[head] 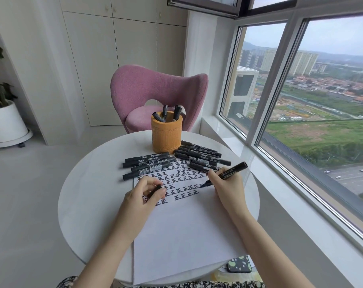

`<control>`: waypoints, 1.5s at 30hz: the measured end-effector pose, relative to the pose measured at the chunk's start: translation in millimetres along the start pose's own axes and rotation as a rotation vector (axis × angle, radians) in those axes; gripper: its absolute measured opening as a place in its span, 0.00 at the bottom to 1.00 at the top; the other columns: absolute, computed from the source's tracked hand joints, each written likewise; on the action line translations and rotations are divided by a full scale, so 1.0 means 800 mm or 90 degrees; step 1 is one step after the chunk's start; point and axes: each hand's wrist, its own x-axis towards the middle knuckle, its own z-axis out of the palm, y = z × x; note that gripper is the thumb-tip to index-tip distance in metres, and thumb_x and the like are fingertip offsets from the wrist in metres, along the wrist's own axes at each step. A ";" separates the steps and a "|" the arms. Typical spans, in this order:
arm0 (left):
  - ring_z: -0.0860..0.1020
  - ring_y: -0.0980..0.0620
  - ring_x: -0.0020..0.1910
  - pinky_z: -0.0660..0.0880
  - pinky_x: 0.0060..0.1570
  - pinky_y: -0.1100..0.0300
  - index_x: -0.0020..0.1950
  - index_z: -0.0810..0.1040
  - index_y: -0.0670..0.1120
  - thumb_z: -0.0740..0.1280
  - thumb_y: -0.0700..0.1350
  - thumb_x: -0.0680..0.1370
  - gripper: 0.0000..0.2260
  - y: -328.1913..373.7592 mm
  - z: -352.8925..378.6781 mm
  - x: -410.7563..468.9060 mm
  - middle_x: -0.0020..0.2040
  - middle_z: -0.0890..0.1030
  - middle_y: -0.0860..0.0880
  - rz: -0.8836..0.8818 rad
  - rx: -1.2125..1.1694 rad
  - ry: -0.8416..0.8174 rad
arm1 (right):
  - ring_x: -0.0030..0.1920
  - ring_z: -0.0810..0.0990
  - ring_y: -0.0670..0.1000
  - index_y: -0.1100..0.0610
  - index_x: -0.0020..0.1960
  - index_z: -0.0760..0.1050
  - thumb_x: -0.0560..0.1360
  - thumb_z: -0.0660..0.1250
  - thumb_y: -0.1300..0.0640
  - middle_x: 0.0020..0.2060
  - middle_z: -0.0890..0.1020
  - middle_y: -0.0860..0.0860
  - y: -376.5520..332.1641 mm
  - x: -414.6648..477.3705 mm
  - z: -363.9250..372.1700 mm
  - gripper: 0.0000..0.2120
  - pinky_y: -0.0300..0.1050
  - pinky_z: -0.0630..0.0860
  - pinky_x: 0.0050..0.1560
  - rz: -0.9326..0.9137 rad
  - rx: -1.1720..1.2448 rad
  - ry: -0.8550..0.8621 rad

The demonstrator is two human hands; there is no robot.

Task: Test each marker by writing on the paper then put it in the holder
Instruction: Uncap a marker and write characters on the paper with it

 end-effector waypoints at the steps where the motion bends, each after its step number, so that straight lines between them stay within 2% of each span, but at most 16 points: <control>1: 0.80 0.54 0.42 0.74 0.45 0.60 0.46 0.75 0.52 0.69 0.44 0.75 0.04 -0.001 0.000 0.000 0.41 0.83 0.58 0.000 0.000 -0.001 | 0.28 0.62 0.49 0.66 0.32 0.66 0.71 0.66 0.62 0.25 0.66 0.55 0.000 0.001 0.000 0.13 0.40 0.57 0.27 -0.001 -0.007 0.002; 6: 0.79 0.59 0.38 0.72 0.40 0.68 0.46 0.75 0.49 0.68 0.43 0.76 0.03 -0.001 0.002 0.000 0.40 0.83 0.55 -0.006 -0.017 -0.005 | 0.29 0.60 0.47 0.61 0.32 0.66 0.71 0.66 0.63 0.26 0.64 0.53 0.000 0.000 0.002 0.11 0.40 0.55 0.27 -0.002 -0.028 0.005; 14: 0.81 0.56 0.40 0.74 0.46 0.60 0.46 0.75 0.49 0.68 0.43 0.76 0.03 -0.002 0.001 0.000 0.39 0.83 0.54 -0.022 -0.021 -0.014 | 0.27 0.59 0.47 0.60 0.32 0.66 0.71 0.66 0.63 0.24 0.63 0.51 -0.001 -0.002 0.002 0.12 0.38 0.55 0.26 -0.012 -0.024 -0.004; 29: 0.81 0.57 0.39 0.77 0.47 0.58 0.46 0.76 0.48 0.68 0.42 0.75 0.03 -0.001 0.002 0.000 0.37 0.83 0.54 -0.018 -0.013 -0.008 | 0.29 0.59 0.48 0.59 0.32 0.67 0.72 0.65 0.62 0.26 0.65 0.53 -0.002 -0.004 0.004 0.12 0.42 0.55 0.28 -0.014 -0.039 -0.013; 33: 0.81 0.57 0.38 0.76 0.48 0.58 0.45 0.76 0.48 0.68 0.42 0.75 0.03 0.000 0.001 -0.001 0.37 0.83 0.54 -0.019 -0.019 -0.005 | 0.28 0.58 0.47 0.60 0.32 0.65 0.71 0.65 0.63 0.25 0.63 0.52 -0.002 -0.004 0.004 0.12 0.39 0.54 0.27 -0.014 -0.032 -0.001; 37: 0.80 0.58 0.37 0.76 0.47 0.59 0.45 0.76 0.48 0.68 0.41 0.75 0.02 0.001 0.002 -0.001 0.37 0.83 0.54 -0.022 -0.027 -0.006 | 0.27 0.59 0.46 0.61 0.33 0.67 0.72 0.65 0.63 0.26 0.64 0.53 -0.002 -0.004 0.002 0.10 0.37 0.56 0.25 -0.006 -0.026 0.003; 45: 0.80 0.58 0.37 0.76 0.47 0.59 0.45 0.76 0.47 0.68 0.41 0.76 0.02 0.001 0.002 0.000 0.37 0.83 0.53 -0.020 -0.024 -0.007 | 0.26 0.58 0.46 0.61 0.32 0.65 0.71 0.65 0.64 0.25 0.64 0.52 -0.001 -0.003 0.003 0.12 0.36 0.55 0.25 -0.006 -0.016 -0.008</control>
